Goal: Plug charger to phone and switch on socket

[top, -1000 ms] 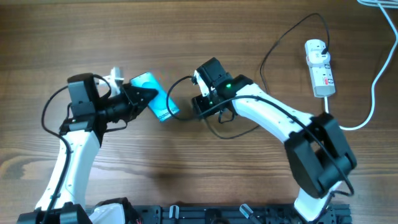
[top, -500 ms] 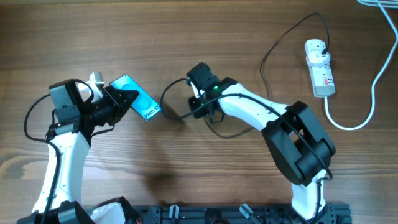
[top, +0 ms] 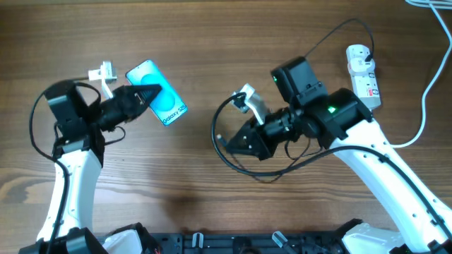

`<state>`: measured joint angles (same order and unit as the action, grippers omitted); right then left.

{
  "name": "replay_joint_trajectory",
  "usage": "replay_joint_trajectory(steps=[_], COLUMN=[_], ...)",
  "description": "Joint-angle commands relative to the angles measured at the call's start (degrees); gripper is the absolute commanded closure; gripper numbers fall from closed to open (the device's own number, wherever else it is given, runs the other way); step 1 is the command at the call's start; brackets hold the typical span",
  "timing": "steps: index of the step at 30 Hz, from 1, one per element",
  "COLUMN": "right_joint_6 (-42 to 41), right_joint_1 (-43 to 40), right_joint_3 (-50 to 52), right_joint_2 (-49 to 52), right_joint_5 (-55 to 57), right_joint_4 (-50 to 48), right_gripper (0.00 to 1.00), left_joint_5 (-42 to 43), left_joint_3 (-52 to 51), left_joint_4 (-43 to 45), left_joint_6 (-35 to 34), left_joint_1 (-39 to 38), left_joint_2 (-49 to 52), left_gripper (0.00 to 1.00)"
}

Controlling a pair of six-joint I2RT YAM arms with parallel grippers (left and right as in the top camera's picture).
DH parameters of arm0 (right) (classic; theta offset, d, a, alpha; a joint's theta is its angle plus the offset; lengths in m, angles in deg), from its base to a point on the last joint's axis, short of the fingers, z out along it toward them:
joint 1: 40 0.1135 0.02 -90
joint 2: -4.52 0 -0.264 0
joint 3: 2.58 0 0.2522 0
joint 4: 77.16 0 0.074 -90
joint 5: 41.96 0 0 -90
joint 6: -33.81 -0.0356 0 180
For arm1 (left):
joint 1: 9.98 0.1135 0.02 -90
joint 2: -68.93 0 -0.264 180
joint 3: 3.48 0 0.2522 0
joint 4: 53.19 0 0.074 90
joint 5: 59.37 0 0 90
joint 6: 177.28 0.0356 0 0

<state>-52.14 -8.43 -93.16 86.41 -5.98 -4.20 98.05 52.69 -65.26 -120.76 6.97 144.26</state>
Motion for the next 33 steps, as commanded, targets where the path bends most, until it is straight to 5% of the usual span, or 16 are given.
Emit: replay_joint_trajectory(steps=[1,4,7,10,16,33], right_joint_6=[1.7,-11.5,-32.9,-43.6,-48.7,-50.8], right_joint_1=[0.2,0.2,0.4,1.0,1.5,-0.6], right_joint_3=[4.3,11.6,19.1,22.3,22.3,22.3], right_joint_2=[0.3,0.4,0.5,0.5,3.5,8.5], right_joint_5=[-16.2,-16.5,-18.2,-17.4,-17.9,-17.3], right_joint_4=[-4.1,-18.5,-44.7,-58.4,-63.7,-73.2], right_gripper=[0.95,0.95,0.95,0.95,0.95,0.95], left_joint_5=[9.5,9.5,9.5,8.9,4.8,13.4], left_joint_3=[0.7,0.8,0.8,0.8,0.7,0.8], left_joint_4=[5.8,13.5,23.4,27.7,29.2,31.1], left_joint_6=[-5.1,-11.7,-20.0,-24.7,-25.5,-24.4], left_joint_1=[0.2,0.2,0.2,-0.2,-4.8,-5.9], left_joint_2=[-0.2,-0.2,-0.2,-0.2,-0.2,-0.2], left_gripper=[0.96,0.96,0.96,0.96,0.96,0.96])
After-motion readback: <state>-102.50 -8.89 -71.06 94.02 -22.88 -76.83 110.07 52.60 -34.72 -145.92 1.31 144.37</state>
